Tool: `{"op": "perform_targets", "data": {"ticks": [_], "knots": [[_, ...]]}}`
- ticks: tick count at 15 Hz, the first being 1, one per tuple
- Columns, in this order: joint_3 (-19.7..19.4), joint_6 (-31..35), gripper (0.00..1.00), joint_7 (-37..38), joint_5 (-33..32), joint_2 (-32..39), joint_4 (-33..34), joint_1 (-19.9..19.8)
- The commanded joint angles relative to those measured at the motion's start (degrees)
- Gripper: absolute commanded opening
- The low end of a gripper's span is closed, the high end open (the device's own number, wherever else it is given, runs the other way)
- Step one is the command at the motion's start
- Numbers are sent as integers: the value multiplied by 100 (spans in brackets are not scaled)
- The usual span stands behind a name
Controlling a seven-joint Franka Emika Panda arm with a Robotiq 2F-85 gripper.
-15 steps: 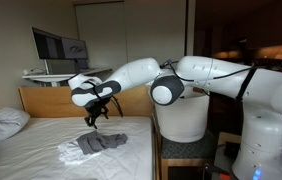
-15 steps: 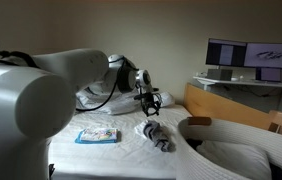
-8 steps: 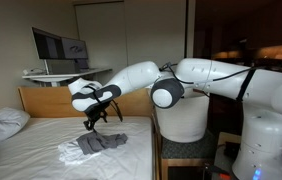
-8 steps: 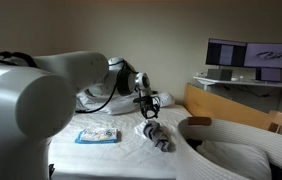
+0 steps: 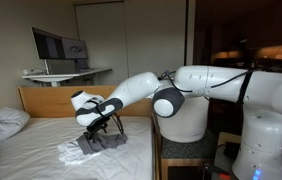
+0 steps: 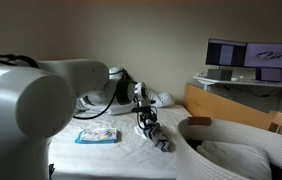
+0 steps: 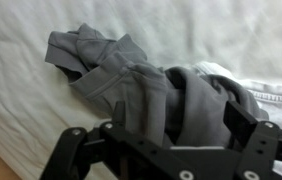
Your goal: Put the gray and white clothes in the basket respectively
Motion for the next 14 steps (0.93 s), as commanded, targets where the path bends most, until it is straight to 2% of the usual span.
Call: {"op": "perform_targets", "data": {"ticks": [1, 2, 3, 6, 14], "knots": [[-163, 325, 100, 534, -48, 292, 226, -14], [-225, 232, 100, 638, -50, 497, 529, -37], [-239, 487, 100, 788, -126, 180, -88, -9], [-325, 612, 100, 1052, -181, 263, -193, -33], [-400, 871, 100, 1519, -256, 314, -1040, 45]]}}
